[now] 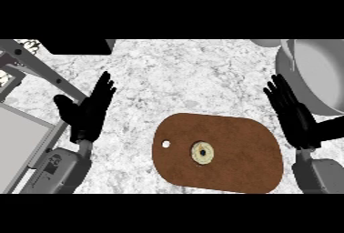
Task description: Pick the cupcake from the cutting board and place it in the pot
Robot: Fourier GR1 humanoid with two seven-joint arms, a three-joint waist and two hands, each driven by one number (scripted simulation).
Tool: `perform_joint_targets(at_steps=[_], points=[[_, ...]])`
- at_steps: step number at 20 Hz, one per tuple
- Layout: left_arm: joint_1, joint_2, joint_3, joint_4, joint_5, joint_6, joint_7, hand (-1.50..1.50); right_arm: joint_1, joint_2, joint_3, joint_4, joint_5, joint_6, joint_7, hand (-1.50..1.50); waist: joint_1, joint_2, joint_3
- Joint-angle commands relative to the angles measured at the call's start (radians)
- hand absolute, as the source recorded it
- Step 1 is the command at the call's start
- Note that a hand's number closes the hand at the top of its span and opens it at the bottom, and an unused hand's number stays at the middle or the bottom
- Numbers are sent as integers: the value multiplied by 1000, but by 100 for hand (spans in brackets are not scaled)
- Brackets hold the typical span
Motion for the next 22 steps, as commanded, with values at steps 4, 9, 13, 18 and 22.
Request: perform_joint_targets(at_steps=[4, 9, 13, 18, 22], points=[[94, 29, 19, -60, -66, 37, -127, 0, -70, -78, -54, -205, 7, 185, -346, 150, -19, -2, -15], [163, 17, 13, -108, -93, 42, -230, 0, 53, -96, -154, -131, 312, -123, -524, -150, -22, 18, -16], [264, 27, 0, -199, -111, 53, -250, 0, 190, 28, -11, -241, 340, -43, -817, -150, -18, 14, -16], [230, -13, 3, -144, -144, 51, -271, 0, 408, 41, 58, -433, 415, -41, -947, -150, -38, 18, -17], [262, 5, 21, -173, -131, 31, -272, 0, 473, -68, 62, -537, 563, -80, -741, -150, -36, 17, -19]])
